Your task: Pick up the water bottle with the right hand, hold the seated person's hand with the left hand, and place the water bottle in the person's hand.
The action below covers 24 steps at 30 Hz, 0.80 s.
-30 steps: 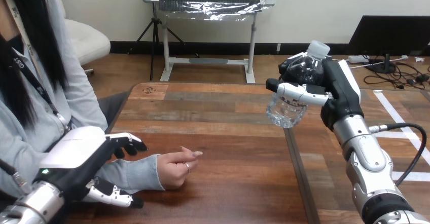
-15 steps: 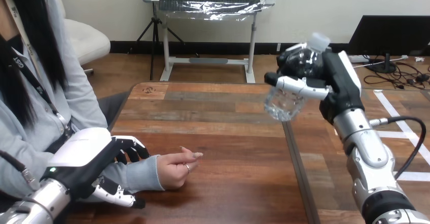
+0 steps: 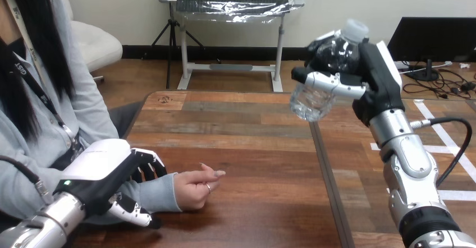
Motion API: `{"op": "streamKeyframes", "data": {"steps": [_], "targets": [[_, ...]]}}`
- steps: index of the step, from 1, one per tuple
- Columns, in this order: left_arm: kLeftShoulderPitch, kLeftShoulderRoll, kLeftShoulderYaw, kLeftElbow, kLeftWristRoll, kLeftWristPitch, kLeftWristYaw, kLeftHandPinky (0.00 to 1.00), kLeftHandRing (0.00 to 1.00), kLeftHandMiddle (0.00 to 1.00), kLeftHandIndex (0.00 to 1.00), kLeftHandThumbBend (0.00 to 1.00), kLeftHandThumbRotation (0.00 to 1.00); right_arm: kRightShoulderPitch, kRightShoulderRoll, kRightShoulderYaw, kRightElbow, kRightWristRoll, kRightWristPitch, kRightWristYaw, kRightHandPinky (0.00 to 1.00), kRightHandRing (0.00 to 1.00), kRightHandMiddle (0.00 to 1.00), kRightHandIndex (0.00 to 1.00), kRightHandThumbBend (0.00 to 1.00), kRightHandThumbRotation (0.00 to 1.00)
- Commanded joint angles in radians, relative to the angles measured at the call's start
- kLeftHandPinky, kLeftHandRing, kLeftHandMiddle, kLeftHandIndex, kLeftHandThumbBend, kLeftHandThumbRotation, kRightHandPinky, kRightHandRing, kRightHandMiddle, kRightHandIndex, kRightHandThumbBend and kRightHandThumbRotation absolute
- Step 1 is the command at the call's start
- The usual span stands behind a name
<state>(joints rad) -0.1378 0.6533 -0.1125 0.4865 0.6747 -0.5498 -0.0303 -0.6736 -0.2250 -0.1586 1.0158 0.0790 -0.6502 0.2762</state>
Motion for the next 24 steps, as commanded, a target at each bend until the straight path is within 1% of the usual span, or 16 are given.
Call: {"op": "streamKeyframes", "data": {"steps": [1, 4, 8, 11, 14, 17, 19, 23, 24], "targets": [[-0.082, 0.013, -0.023, 0.017, 0.003, -0.007, 0.024, 0.48, 0.49, 0.52, 0.53, 1.0, 0.13, -0.03, 0.006, -0.003, -0.092, 0.017, -0.024, -0.001, 0.28, 0.34, 0.42, 0.44, 0.8, 0.0], [-0.088, 0.014, -0.029, 0.025, 0.001, -0.013, 0.029, 0.46, 0.48, 0.51, 0.52, 1.0, 0.12, -0.026, 0.007, -0.002, -0.102, 0.018, -0.02, 0.001, 0.28, 0.34, 0.42, 0.44, 0.8, 0.0], [-0.097, 0.013, -0.037, 0.039, -0.008, -0.031, 0.037, 0.4, 0.42, 0.46, 0.47, 1.0, 0.09, -0.022, 0.007, -0.002, -0.112, 0.022, -0.015, 0.01, 0.28, 0.34, 0.42, 0.44, 0.79, 0.0], [-0.095, 0.011, -0.04, 0.026, -0.013, -0.021, 0.03, 0.34, 0.37, 0.43, 0.42, 1.0, 0.07, -0.02, 0.008, -0.001, -0.117, 0.02, -0.014, 0.012, 0.28, 0.34, 0.42, 0.44, 0.79, 0.0], [-0.097, 0.008, -0.04, 0.03, -0.02, -0.029, 0.035, 0.3, 0.34, 0.4, 0.4, 1.0, 0.05, -0.022, 0.01, -0.001, -0.115, 0.023, -0.016, 0.02, 0.28, 0.34, 0.42, 0.44, 0.79, 0.0], [-0.097, 0.006, -0.04, 0.024, -0.024, -0.031, 0.036, 0.27, 0.31, 0.37, 0.37, 1.0, 0.03, -0.022, 0.014, -0.002, -0.12, 0.03, -0.009, 0.031, 0.28, 0.34, 0.42, 0.44, 0.79, 0.0], [-0.096, 0.005, -0.04, 0.015, -0.024, -0.027, 0.034, 0.24, 0.29, 0.35, 0.35, 1.0, 0.02, -0.025, 0.018, -0.003, -0.117, 0.04, -0.007, 0.048, 0.28, 0.35, 0.42, 0.45, 0.78, 0.0], [-0.097, 0.002, -0.04, 0.007, -0.031, -0.024, 0.025, 0.22, 0.27, 0.33, 0.33, 0.99, 0.01, -0.029, 0.02, -0.003, -0.107, 0.04, -0.011, 0.054, 0.28, 0.35, 0.42, 0.45, 0.78, 0.0], [-0.095, 0.003, -0.04, -0.004, -0.03, -0.016, 0.018, 0.21, 0.26, 0.33, 0.32, 0.99, 0.01, -0.03, 0.023, -0.002, -0.105, 0.04, -0.011, 0.055, 0.28, 0.35, 0.42, 0.45, 0.78, 0.0]]}}
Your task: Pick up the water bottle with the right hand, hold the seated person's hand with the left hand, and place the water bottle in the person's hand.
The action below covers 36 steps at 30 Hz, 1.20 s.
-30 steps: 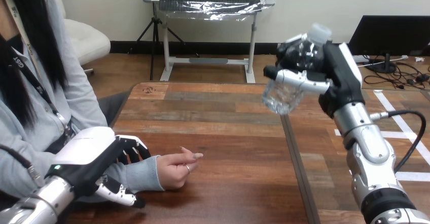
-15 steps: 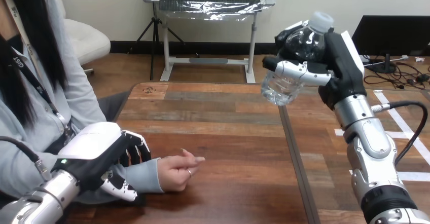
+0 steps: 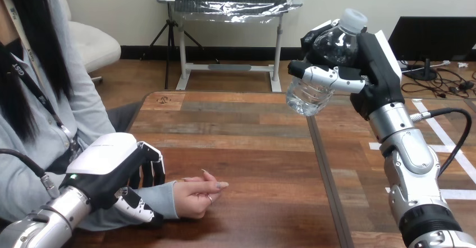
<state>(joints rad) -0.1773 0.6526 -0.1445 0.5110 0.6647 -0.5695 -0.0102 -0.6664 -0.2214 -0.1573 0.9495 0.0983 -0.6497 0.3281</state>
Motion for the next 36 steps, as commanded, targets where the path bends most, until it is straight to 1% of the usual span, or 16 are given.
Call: {"op": "streamKeyframes", "data": {"steps": [1, 5, 8, 14, 18, 23, 26, 30, 36], "targets": [[-0.054, 0.004, -0.008, -0.037, -0.019, 0.01, -0.006, 0.21, 0.26, 0.33, 0.32, 0.98, 0.0, -0.039, 0.02, -0.003, -0.037, 0.022, -0.01, 0.005, 0.28, 0.35, 0.42, 0.45, 0.78, 0.0], [-0.052, 0.007, -0.009, -0.058, -0.017, 0.019, -0.012, 0.2, 0.25, 0.32, 0.31, 0.96, 0.0, -0.044, 0.025, -0.002, -0.028, 0.027, -0.008, 0.014, 0.28, 0.35, 0.42, 0.45, 0.78, 0.0], [-0.054, 0.007, -0.008, -0.062, -0.021, 0.008, -0.008, 0.19, 0.24, 0.31, 0.31, 0.96, 0.0, -0.047, 0.028, -0.001, -0.021, 0.026, -0.006, 0.018, 0.28, 0.35, 0.42, 0.45, 0.78, 0.0], [-0.048, 0.01, -0.001, -0.111, -0.034, 0.034, -0.043, 0.19, 0.24, 0.31, 0.3, 0.94, 0.0, -0.057, 0.036, -0.001, 0.001, 0.026, -0.007, 0.029, 0.28, 0.35, 0.42, 0.45, 0.79, 0.0], [-0.048, 0.012, 0.004, -0.13, -0.038, 0.03, -0.046, 0.18, 0.24, 0.31, 0.3, 0.94, 0.0, -0.064, 0.039, 0.004, 0.02, 0.012, -0.016, 0.026, 0.28, 0.34, 0.42, 0.45, 0.8, 0.0], [-0.047, 0.011, 0.01, -0.156, -0.044, 0.035, -0.054, 0.18, 0.24, 0.31, 0.3, 0.92, 0.0, -0.07, 0.042, 0.008, 0.033, 0.006, -0.014, 0.028, 0.29, 0.35, 0.43, 0.45, 0.8, 0.0], [-0.044, 0.012, 0.016, -0.178, -0.054, 0.046, -0.07, 0.18, 0.24, 0.31, 0.3, 0.92, 0.0, -0.074, 0.045, 0.011, 0.041, 0.004, -0.01, 0.027, 0.29, 0.35, 0.43, 0.45, 0.8, 0.0], [-0.042, 0.018, 0.021, -0.207, -0.065, 0.061, -0.089, 0.18, 0.24, 0.31, 0.3, 0.91, 0.0, -0.076, 0.046, 0.019, 0.051, -0.004, -0.018, 0.024, 0.29, 0.35, 0.43, 0.46, 0.79, 0.0], [-0.032, 0.026, 0.032, -0.251, -0.074, 0.094, -0.115, 0.22, 0.27, 0.34, 0.33, 0.92, 0.0, -0.078, 0.045, 0.027, 0.062, -0.013, -0.03, 0.015, 0.3, 0.36, 0.44, 0.46, 0.79, 0.0]]}}
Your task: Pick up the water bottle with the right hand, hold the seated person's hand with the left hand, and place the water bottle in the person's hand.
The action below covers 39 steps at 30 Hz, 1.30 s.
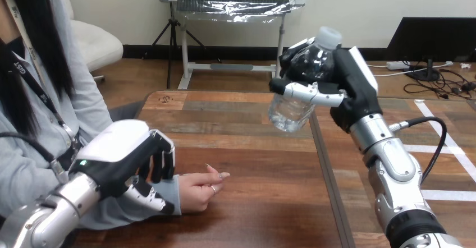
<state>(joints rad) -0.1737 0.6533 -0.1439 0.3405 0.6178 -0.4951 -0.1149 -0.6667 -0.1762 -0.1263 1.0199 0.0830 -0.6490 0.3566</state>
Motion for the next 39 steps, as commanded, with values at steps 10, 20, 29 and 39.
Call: {"op": "streamKeyframes", "data": {"steps": [10, 20, 29, 39], "targets": [[-0.007, 0.043, 0.041, -0.113, -0.031, 0.036, -0.024, 0.39, 0.44, 0.48, 0.49, 0.98, 0.08, -0.073, -0.002, -0.008, -0.008, 0.008, -0.029, -0.011, 0.31, 0.37, 0.44, 0.46, 0.8, 0.0], [0.03, 0.051, 0.043, -0.137, -0.043, 0.063, -0.045, 0.51, 0.55, 0.59, 0.61, 1.0, 0.21, -0.068, -0.002, -0.021, -0.011, 0.033, -0.025, 0.013, 0.3, 0.36, 0.44, 0.46, 0.79, 0.0], [0.057, 0.058, 0.04, -0.152, -0.041, 0.085, -0.054, 0.57, 0.64, 0.68, 0.7, 1.0, 0.33, -0.063, -0.009, -0.022, -0.017, 0.031, -0.025, 0.005, 0.29, 0.35, 0.44, 0.45, 0.8, 0.0], [0.08, 0.058, 0.035, -0.157, -0.022, 0.135, -0.063, 0.64, 0.72, 0.77, 0.8, 1.0, 0.39, -0.056, -0.019, -0.025, -0.024, 0.048, -0.034, 0.028, 0.29, 0.35, 0.44, 0.46, 0.79, 0.0]]}}
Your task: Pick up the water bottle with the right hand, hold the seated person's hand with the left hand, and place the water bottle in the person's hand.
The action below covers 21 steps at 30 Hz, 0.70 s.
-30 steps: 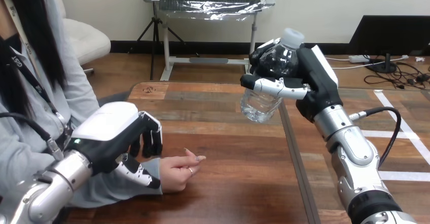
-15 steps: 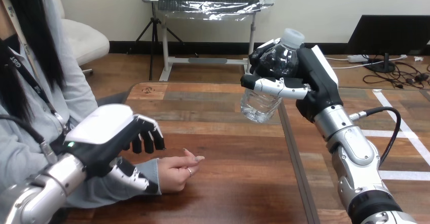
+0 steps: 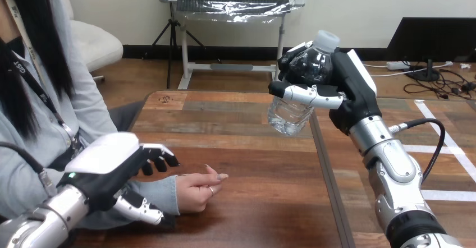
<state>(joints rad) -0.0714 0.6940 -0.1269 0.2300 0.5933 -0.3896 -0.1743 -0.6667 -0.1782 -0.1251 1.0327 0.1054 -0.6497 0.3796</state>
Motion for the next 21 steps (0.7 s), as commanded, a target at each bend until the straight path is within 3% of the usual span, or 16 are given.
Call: {"op": "streamKeyframes", "data": {"steps": [1, 21], "targets": [[-0.021, 0.017, 0.017, -0.048, 0.005, 0.034, -0.003, 0.65, 0.73, 0.79, 0.81, 1.0, 0.39, -0.055, -0.018, -0.026, -0.037, 0.024, -0.034, 0.002, 0.29, 0.35, 0.44, 0.46, 0.79, 0.0], [-0.016, 0.019, -0.002, 0.013, 0.02, 0.061, 0.008, 0.7, 0.78, 0.83, 0.86, 1.0, 0.35, -0.038, -0.033, -0.039, -0.08, 0.062, -0.023, 0.042, 0.29, 0.35, 0.44, 0.46, 0.79, 0.0]]}}
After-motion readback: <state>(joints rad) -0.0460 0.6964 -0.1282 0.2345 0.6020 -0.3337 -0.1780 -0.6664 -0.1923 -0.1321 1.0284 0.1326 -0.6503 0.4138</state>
